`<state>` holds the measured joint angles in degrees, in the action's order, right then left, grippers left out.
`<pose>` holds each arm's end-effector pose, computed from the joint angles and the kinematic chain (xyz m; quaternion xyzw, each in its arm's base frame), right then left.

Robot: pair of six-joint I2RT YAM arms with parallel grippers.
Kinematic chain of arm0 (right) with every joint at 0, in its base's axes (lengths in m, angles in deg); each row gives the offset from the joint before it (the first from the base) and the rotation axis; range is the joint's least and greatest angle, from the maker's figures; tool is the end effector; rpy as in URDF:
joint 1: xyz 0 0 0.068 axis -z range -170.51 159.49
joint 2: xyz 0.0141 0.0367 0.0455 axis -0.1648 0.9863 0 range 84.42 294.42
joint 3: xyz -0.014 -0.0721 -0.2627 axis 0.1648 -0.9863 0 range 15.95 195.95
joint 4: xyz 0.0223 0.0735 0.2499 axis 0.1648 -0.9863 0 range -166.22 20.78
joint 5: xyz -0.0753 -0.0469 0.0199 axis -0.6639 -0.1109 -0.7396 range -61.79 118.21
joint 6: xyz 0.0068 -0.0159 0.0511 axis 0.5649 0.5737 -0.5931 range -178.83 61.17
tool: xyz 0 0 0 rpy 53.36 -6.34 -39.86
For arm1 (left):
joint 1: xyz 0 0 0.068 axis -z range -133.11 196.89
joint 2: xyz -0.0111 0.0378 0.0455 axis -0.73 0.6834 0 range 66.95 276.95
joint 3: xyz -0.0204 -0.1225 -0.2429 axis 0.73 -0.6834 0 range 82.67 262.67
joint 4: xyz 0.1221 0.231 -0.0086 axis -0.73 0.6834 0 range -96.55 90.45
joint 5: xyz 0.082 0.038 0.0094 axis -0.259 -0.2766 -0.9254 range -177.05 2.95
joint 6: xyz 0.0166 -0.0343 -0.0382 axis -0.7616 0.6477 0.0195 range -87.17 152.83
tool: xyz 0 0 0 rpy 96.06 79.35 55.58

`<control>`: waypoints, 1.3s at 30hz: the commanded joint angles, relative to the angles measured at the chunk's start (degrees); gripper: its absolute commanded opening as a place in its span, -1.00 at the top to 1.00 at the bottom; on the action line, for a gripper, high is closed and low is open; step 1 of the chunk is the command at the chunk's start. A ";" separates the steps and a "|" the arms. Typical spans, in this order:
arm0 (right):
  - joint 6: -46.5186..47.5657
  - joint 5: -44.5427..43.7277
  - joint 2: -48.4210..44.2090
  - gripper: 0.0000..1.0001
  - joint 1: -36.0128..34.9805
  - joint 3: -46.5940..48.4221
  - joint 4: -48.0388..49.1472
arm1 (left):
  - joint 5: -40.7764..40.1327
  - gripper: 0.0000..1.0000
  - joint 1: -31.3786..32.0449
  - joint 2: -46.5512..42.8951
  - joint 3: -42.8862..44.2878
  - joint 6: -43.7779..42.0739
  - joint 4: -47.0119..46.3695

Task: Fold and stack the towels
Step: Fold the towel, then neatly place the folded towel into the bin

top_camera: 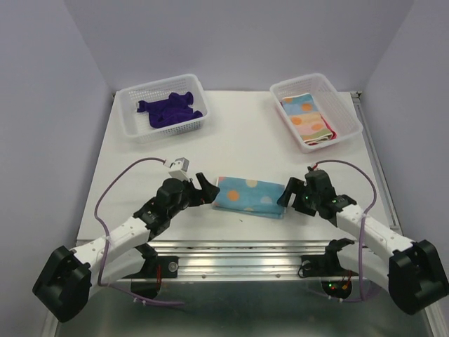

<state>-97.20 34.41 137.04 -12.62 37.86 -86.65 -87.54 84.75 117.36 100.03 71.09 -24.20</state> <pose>0.1597 0.0691 0.1682 0.1128 0.9260 0.2233 0.2828 0.1545 -0.1198 0.2045 -0.0053 0.7954 -0.3709 0.4793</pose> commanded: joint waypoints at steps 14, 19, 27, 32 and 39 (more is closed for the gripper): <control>-0.83 -8.83 4.69 -0.59 -6.71 3.05 -7.17 | -2.41 -0.98 0.28 -0.05 0.48 -0.47 0.42; -0.56 -10.67 6.52 -0.58 -7.77 3.49 -5.16 | -2.85 -0.98 0.28 -0.23 0.48 -0.64 0.60; -3.20 -15.34 11.53 -0.51 -7.95 5.33 3.09 | -2.67 -0.98 0.28 -0.58 0.13 -0.29 0.60; -3.82 -13.67 14.52 -0.44 -8.21 5.51 4.51 | -2.85 -0.97 0.28 -0.67 0.04 -0.20 0.60; -5.05 -14.28 15.32 -0.11 -9.36 2.17 5.65 | -4.08 -0.98 0.36 -0.40 0.04 -0.03 0.77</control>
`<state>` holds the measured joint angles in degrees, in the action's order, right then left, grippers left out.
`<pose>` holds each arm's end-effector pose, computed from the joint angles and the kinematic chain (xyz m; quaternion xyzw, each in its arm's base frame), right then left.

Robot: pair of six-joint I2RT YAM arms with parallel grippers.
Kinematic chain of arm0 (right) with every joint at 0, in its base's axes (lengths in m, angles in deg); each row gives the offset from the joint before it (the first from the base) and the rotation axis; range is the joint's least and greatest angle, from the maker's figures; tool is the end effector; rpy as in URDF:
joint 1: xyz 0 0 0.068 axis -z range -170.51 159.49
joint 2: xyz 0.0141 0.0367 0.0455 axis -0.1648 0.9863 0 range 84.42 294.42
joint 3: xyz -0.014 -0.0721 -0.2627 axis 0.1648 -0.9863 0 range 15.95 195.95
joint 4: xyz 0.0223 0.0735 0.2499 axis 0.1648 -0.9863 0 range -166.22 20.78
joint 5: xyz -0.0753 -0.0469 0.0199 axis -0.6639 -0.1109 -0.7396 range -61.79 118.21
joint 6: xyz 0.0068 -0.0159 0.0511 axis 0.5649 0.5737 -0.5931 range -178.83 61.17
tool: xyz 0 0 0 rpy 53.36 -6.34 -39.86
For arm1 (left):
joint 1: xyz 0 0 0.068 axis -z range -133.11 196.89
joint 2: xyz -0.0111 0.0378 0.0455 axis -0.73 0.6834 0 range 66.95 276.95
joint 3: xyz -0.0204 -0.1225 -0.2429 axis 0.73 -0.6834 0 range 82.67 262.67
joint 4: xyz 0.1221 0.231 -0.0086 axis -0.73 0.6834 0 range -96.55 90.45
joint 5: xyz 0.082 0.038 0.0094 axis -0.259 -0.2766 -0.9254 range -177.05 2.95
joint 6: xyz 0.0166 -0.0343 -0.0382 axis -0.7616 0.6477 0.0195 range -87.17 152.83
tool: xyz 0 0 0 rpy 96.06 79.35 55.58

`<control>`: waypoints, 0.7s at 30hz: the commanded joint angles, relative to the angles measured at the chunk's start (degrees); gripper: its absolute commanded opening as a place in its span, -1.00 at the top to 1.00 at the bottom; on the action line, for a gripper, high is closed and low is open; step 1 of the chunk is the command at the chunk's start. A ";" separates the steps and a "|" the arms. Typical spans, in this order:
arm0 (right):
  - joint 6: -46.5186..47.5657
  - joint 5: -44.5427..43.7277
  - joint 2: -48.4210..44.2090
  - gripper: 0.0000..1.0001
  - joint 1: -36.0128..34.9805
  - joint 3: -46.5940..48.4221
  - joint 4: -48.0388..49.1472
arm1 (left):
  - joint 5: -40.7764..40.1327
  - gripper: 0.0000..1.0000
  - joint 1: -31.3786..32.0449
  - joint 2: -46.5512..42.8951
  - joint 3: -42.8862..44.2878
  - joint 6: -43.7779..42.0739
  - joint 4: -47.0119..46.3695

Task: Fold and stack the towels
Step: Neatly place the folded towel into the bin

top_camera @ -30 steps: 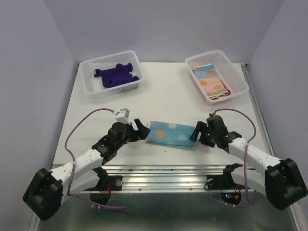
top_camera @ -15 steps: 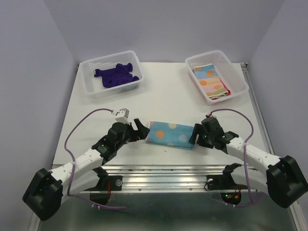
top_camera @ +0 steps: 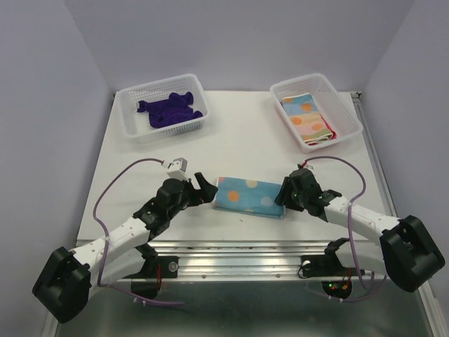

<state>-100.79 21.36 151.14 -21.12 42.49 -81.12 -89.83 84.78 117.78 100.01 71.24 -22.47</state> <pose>0.1818 0.1027 0.1574 0.1127 0.9375 0.1464 0.2949 0.1550 -0.1185 0.1999 -0.0180 0.8065 -0.3494 0.4766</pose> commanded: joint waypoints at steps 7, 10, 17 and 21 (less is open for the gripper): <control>-1.46 -0.09 6.14 0.29 -1.29 -3.70 4.43 | -3.10 -0.98 0.34 -1.26 0.50 0.17 0.28; -0.94 -0.96 7.89 0.61 -1.38 -2.82 4.87 | -4.07 -0.98 0.34 -1.96 0.32 0.52 1.24; 6.52 -11.86 5.37 0.91 -1.29 6.48 -1.45 | -5.47 -0.97 0.34 -3.72 0.85 0.44 2.48; 18.55 -15.80 4.56 0.99 -1.29 13.86 -0.67 | -6.17 -0.97 0.34 -3.98 1.81 0.17 3.09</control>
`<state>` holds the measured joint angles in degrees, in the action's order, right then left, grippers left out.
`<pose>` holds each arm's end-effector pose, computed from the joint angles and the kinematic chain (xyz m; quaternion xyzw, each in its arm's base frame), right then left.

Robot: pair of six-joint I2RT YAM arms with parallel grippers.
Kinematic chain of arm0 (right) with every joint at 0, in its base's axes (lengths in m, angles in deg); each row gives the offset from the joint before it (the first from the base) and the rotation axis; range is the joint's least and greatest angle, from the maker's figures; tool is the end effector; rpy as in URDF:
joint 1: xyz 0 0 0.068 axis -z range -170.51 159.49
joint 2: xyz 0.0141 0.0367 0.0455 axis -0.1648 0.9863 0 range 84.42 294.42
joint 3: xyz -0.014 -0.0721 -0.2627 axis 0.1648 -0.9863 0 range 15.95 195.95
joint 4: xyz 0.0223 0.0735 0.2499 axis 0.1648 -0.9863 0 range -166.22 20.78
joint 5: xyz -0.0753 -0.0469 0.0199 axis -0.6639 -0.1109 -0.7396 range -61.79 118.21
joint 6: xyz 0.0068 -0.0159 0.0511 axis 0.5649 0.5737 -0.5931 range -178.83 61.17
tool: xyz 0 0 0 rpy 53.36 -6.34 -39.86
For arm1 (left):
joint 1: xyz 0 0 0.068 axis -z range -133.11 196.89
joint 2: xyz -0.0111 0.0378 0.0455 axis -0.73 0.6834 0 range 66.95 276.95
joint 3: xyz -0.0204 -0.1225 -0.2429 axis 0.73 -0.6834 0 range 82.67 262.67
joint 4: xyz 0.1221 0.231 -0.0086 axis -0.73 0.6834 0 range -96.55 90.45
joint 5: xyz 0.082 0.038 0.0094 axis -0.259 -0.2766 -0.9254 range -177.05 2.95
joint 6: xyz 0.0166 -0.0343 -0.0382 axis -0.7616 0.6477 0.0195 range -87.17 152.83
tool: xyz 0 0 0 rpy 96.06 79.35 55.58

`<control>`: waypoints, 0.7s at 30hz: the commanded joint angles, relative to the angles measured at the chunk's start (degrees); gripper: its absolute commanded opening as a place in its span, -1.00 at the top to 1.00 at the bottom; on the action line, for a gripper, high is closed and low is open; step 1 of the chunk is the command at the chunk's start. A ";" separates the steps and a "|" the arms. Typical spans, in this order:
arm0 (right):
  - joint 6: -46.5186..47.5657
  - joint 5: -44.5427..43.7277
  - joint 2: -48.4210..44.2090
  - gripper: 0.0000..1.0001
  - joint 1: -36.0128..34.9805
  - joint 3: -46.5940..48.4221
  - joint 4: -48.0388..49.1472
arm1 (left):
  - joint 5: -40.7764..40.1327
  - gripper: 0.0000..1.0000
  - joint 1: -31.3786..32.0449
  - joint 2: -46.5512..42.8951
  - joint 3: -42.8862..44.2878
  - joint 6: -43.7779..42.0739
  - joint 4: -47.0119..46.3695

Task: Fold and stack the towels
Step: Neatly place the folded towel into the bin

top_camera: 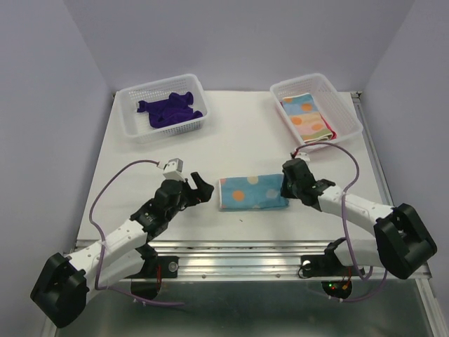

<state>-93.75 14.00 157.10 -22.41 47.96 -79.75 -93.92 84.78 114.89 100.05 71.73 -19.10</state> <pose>0.2035 0.1164 0.1667 0.0657 0.9346 0.0841 0.3394 0.1514 -0.1125 0.2027 -0.0423 0.8073 -0.3263 0.4899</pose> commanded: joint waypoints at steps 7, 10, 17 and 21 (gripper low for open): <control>32.26 -6.63 3.60 0.99 6.75 15.71 -2.66 | -5.60 -0.98 0.34 -0.66 5.55 -1.28 3.86; 41.74 0.91 3.69 0.99 11.24 17.20 -2.57 | -6.83 -0.98 0.34 -0.66 7.13 -1.89 4.73; 73.13 20.00 1.85 0.99 18.97 18.79 -4.49 | -7.80 -0.98 0.34 2.06 12.58 -4.26 6.75; 84.01 24.33 3.86 0.99 25.03 22.91 -13.01 | -9.99 -0.98 0.26 3.21 13.81 -4.79 6.84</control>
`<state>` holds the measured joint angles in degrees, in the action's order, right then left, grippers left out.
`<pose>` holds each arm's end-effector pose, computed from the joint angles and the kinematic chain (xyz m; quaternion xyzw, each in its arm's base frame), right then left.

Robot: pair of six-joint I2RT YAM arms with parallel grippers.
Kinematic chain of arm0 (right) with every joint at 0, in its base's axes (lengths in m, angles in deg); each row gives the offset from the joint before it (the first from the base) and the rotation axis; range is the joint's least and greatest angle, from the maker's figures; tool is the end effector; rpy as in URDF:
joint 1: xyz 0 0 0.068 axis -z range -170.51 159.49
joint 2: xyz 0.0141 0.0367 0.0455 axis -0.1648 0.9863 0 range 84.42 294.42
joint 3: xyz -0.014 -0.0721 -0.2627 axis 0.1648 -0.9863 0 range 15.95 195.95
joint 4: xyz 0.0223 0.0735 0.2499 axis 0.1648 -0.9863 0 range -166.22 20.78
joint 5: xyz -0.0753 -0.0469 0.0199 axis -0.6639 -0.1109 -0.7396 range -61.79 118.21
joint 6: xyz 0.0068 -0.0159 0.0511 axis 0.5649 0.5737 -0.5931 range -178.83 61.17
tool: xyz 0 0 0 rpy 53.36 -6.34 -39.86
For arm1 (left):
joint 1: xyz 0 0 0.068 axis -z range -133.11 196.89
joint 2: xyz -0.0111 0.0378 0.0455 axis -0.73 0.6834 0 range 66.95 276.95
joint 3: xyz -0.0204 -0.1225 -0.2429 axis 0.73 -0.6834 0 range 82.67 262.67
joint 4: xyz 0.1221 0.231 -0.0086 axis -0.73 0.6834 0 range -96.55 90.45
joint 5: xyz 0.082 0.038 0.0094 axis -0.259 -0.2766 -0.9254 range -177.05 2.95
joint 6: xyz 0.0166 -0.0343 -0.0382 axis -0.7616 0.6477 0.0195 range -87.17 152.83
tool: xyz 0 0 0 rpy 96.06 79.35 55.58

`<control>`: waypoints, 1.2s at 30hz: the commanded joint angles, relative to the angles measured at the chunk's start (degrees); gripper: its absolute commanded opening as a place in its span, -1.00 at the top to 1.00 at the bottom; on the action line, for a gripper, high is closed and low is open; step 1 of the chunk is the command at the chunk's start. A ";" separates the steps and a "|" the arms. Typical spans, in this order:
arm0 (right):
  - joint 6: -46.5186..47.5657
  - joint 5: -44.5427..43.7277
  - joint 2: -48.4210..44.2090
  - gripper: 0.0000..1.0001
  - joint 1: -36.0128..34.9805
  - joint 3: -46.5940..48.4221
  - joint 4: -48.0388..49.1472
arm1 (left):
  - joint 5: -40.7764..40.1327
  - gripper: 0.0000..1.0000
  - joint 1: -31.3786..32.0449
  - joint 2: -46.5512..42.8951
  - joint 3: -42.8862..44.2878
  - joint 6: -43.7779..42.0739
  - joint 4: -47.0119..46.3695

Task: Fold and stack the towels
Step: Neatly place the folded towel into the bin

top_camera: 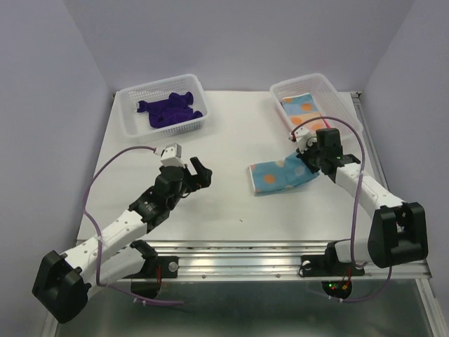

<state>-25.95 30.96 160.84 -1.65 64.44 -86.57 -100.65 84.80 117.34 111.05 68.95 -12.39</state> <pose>0.2740 0.0557 0.2304 -0.3550 0.8537 -0.0500 0.3777 0.1673 -0.1198 0.2504 -0.0587 0.7949 -0.2834 0.5332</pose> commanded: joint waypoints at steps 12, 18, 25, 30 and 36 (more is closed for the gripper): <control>46.55 16.50 -1.01 0.99 12.62 13.99 -12.79 | -9.15 -0.98 -0.20 6.12 9.06 -4.92 3.21; 53.60 9.94 1.62 0.99 16.40 16.03 -12.05 | -12.31 -0.98 -0.64 6.65 11.52 -6.15 4.35; 55.36 15.17 -0.04 0.99 23.87 11.72 4.04 | -14.87 -0.97 -1.26 7.00 13.36 -7.73 5.23; 53.69 19.31 -0.31 0.99 25.11 6.97 18.73 | -15.92 -0.98 -1.87 6.91 14.07 -8.17 5.76; 50.01 28.98 0.92 0.99 25.11 3.72 32.18 | -16.01 -0.98 -2.23 7.53 14.25 -8.00 5.76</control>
<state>26.46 52.03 162.28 23.55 69.83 -70.44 -114.55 82.98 124.40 122.57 61.93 -6.21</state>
